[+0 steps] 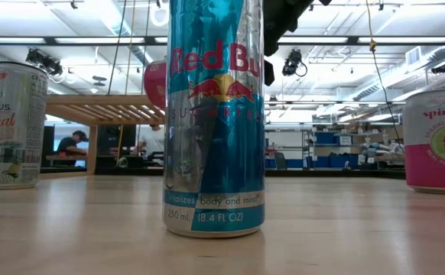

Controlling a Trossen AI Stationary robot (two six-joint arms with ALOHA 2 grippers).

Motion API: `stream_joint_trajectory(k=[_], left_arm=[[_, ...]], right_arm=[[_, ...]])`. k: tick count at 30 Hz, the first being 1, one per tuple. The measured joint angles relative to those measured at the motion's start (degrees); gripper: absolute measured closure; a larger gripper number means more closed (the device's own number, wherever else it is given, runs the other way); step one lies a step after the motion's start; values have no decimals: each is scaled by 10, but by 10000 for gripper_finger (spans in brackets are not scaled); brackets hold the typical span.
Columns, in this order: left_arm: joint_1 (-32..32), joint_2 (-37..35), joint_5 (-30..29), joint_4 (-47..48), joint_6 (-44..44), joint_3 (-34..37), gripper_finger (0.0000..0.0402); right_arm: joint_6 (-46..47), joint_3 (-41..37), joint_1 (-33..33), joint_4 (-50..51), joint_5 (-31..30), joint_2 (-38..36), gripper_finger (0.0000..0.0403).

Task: Place canned beverage on shelf
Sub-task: Put the top pink white soda can on the shelf

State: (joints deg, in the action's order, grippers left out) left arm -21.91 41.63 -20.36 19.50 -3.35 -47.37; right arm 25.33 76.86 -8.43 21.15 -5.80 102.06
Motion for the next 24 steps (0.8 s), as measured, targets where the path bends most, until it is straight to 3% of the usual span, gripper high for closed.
stream_joint_trajectory(k=[7,14,24], left_arm=[[42,19,17,27,-6,0,21],[112,115,145,-24,-16,-1,21],[175,226,280,-60,-71,0,21]], right_arm=[[-15,0,0,-13,33,0,104],[-34,0,0,-35,80,0,104],[-35,0,0,-35,108,0,104]])
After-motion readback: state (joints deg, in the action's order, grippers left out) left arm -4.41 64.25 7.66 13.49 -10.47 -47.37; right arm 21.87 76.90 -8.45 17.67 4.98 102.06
